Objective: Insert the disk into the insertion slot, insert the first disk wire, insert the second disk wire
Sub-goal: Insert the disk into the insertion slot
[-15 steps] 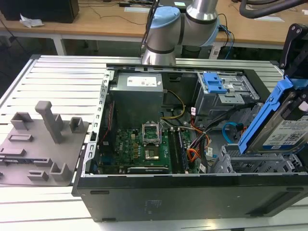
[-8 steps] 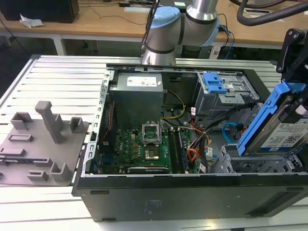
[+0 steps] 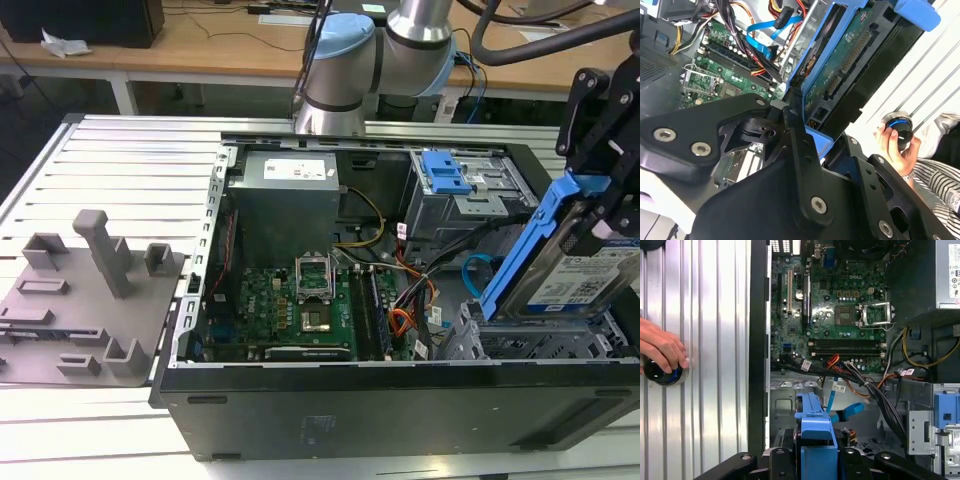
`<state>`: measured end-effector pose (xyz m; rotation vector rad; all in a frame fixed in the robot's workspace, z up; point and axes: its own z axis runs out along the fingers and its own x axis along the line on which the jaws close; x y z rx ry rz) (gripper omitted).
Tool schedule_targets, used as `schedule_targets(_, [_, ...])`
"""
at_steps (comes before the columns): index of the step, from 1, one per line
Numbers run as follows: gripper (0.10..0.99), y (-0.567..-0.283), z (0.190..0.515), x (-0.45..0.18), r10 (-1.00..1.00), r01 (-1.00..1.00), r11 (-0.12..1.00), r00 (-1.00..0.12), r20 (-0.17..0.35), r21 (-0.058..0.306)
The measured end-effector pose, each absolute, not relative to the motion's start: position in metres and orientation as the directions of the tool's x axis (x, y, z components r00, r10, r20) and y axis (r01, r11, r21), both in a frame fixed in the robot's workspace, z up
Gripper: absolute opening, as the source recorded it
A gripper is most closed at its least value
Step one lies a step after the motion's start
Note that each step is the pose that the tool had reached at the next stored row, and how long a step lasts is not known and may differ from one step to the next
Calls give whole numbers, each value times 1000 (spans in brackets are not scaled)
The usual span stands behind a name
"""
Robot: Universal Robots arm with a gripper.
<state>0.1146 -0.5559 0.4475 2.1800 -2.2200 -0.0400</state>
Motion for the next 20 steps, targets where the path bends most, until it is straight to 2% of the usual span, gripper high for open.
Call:
schedule_targets(10, [365, -553, 439, 113, -1000, -999, 18, -18, 3, 39])
schedule_targets(20, [365, -553, 417, 112, -1000, -999, 18, -18, 3, 39])
